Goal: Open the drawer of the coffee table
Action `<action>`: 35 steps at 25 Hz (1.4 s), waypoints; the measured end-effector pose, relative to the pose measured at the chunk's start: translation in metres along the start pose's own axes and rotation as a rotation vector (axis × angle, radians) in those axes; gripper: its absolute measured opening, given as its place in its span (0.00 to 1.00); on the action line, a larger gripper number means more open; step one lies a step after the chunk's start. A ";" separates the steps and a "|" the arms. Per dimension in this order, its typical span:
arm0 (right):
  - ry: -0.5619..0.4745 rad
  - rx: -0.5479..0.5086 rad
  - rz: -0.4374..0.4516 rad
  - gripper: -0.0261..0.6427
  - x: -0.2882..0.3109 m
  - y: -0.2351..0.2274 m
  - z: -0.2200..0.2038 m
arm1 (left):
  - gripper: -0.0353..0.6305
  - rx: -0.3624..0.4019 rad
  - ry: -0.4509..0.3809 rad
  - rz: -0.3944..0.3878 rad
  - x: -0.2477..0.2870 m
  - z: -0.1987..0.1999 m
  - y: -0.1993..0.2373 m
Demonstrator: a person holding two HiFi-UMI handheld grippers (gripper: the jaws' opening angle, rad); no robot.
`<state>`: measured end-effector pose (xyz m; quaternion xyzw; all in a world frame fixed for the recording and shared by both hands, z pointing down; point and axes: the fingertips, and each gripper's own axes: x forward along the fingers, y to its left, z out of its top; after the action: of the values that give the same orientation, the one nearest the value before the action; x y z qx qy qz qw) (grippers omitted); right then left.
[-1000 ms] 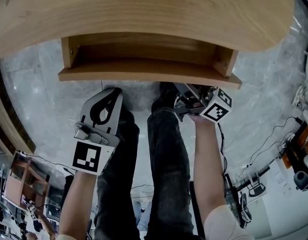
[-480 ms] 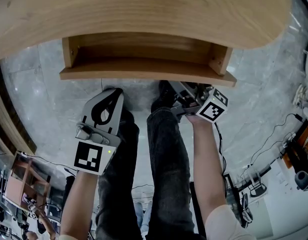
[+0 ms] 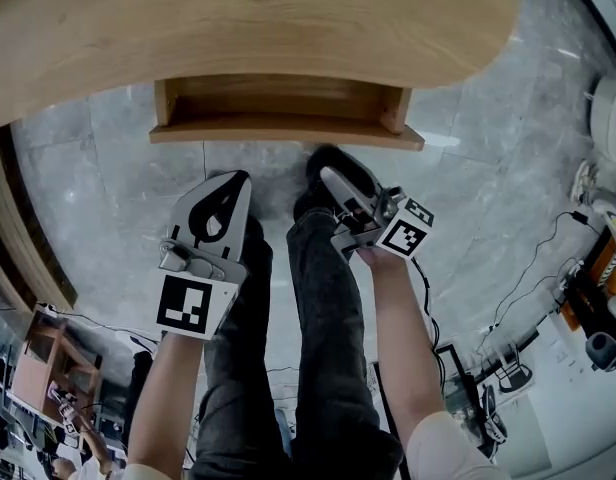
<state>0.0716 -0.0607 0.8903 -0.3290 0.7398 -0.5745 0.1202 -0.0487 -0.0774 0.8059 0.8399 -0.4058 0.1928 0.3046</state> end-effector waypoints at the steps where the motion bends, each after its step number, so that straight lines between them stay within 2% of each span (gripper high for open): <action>1: -0.008 -0.006 0.000 0.35 0.001 0.011 0.008 | 0.08 -0.002 -0.009 0.002 -0.004 0.012 -0.004; 3: -0.004 -0.033 -0.001 0.34 0.006 0.036 0.022 | 0.08 -0.004 -0.032 0.011 -0.016 0.040 -0.010; 6: 0.006 -0.077 -0.002 0.26 0.011 0.084 0.041 | 0.08 0.040 -0.066 0.008 -0.044 0.083 -0.019; 10: 0.021 -0.121 -0.001 0.21 0.002 0.150 0.070 | 0.08 0.092 -0.054 0.016 -0.083 0.122 -0.033; 14: 0.033 -0.180 -0.004 0.17 -0.003 0.212 0.098 | 0.08 0.128 -0.074 -0.011 -0.118 0.172 -0.051; 18: 0.069 -0.239 0.002 0.13 -0.010 0.277 0.104 | 0.08 0.141 -0.076 -0.015 -0.160 0.211 -0.070; 23: 0.056 -0.283 -0.038 0.07 -0.029 0.342 0.110 | 0.08 0.184 -0.098 -0.021 -0.215 0.246 -0.090; 27: 0.039 -0.354 -0.071 0.07 -0.032 0.387 0.122 | 0.08 0.226 -0.106 -0.030 -0.250 0.272 -0.087; 31: 0.021 -0.426 -0.143 0.06 -0.050 0.417 0.131 | 0.08 0.276 -0.121 -0.035 -0.284 0.298 -0.096; 35: 0.023 -0.465 -0.210 0.06 -0.078 0.459 0.130 | 0.08 0.262 -0.131 -0.029 -0.321 0.318 -0.111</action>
<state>0.0428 -0.0555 0.4079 -0.4163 0.8152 -0.4018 -0.0275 -0.1267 -0.0548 0.3479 0.8891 -0.3839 0.1842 0.1680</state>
